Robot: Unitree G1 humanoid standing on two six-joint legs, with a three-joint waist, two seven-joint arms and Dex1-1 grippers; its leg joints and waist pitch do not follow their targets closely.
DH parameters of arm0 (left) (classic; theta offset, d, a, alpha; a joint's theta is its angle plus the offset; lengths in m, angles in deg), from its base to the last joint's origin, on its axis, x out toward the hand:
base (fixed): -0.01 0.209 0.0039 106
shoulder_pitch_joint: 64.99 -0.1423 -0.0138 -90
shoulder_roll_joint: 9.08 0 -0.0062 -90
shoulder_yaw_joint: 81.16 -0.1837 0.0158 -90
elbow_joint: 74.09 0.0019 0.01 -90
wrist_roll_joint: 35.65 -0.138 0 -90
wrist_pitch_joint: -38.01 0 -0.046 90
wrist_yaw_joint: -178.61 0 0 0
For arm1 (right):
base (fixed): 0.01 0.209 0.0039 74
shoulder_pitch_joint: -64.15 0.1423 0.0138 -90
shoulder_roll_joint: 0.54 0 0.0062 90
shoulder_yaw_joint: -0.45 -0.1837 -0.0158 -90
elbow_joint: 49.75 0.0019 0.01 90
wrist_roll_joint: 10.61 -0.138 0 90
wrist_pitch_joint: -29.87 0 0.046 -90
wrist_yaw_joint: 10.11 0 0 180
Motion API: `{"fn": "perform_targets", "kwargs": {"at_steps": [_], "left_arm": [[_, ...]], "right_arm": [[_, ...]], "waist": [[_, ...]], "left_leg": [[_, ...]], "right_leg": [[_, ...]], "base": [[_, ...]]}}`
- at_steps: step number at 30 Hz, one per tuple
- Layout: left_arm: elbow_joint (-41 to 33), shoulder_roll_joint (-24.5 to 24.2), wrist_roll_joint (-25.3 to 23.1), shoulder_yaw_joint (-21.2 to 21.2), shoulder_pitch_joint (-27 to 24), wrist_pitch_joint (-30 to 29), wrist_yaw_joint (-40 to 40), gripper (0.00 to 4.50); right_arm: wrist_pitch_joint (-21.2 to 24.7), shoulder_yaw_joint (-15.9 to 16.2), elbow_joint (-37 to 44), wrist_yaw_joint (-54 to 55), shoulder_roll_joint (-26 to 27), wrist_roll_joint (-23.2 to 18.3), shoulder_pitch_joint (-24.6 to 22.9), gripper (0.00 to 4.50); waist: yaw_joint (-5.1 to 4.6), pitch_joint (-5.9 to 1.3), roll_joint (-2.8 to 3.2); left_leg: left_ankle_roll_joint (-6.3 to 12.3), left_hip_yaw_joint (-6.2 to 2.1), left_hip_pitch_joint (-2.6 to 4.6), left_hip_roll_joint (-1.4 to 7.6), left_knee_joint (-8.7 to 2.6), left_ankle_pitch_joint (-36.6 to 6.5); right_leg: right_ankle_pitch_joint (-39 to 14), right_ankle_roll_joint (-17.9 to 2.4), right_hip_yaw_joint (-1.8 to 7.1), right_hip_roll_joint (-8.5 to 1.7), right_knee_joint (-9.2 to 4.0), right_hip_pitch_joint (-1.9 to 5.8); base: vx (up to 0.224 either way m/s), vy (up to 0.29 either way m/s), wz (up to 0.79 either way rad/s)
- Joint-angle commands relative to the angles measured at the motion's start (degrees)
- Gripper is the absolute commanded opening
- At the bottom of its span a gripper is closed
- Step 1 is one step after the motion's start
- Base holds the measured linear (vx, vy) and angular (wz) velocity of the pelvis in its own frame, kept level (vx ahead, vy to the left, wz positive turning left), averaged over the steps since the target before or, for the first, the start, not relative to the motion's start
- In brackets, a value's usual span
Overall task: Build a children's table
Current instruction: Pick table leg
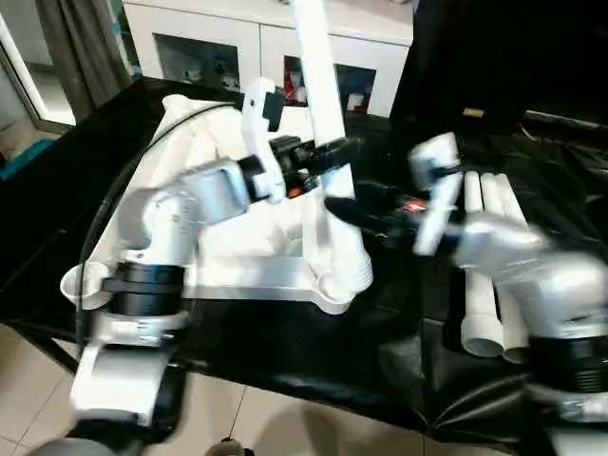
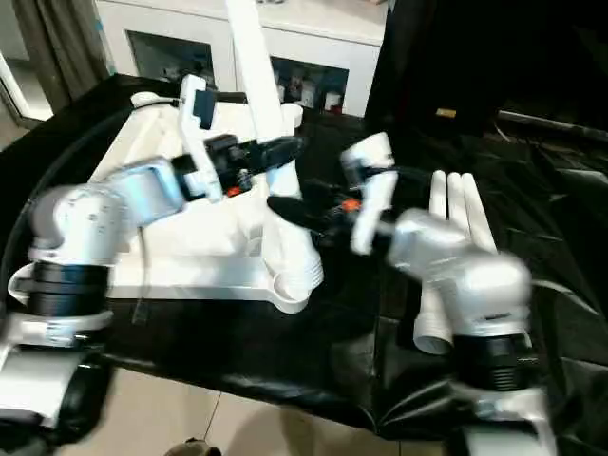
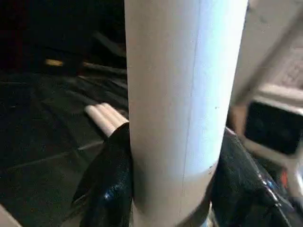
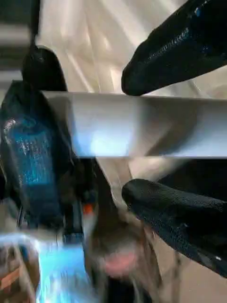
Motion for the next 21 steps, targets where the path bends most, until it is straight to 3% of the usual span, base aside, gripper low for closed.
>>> {"fn": "perform_targets", "kwargs": {"at_steps": [1, 5, 8, 13, 21], "left_arm": [[-1.19, -0.62, 1.54, -0.88, 1.98, -0.54, -3.72, 1.82], [-0.54, -1.04, 4.94, 0.59, 3.82, -1.95, -6.62, 1.82], [-0.66, -0.55, 7.86, 1.93, 4.30, -3.40, -8.48, 1.82], [-1.97, -1.64, 7.34, -0.72, 3.23, -3.45, -12.02, 1.82], [-2.93, -2.67, 6.86, -3.22, 2.73, -3.59, -13.62, 1.82]], "right_arm": [[2.39, -0.40, 1.10, -1.78, -0.93, -2.08, 0.45, 3.17], [2.30, 2.77, 0.33, -2.98, -3.21, -0.58, 0.54, 3.17], [3.74, 3.38, 0.64, -2.81, -3.37, -1.77, 0.94, 3.17], [4.48, 4.26, 0.90, -3.00, -3.51, -2.49, 1.05, 3.17], [4.07, 5.87, 1.25, -4.68, -5.04, -2.69, 1.18, 3.17]], "waist": [[-0.06, -4.20, -0.08], [-0.07, -4.17, -0.17], [-0.05, -4.12, -0.23], [0.03, -4.22, -0.28], [0.10, -4.17, -0.19]], "left_leg": [[1.11, -0.78, 1.45, 2.59, -3.36, -2.91], [0.05, -0.67, 1.45, 2.59, -3.33, -3.27], [0.45, -0.67, 1.34, 2.55, -3.29, -3.00], [0.97, -0.70, 1.31, 2.60, -3.27, -2.00], [0.02, -0.68, 1.46, 2.72, -3.37, -2.95]], "right_leg": [[5.31, -13.87, 2.33, -3.58, -3.78, 2.91], [4.27, -14.54, 2.36, -3.77, -3.80, 2.87], [4.05, -14.94, 2.37, -3.74, -3.83, 2.92], [4.67, -14.54, 2.34, -3.72, -3.73, 2.92], [3.48, -14.11, 2.37, -3.73, -3.80, 2.83]], "base": [[0.000, 0.000, 0.00], [0.000, 0.000, 0.00], [0.000, 0.000, 0.00], [0.000, 0.000, 0.00], [0.000, 0.000, 0.00]]}}
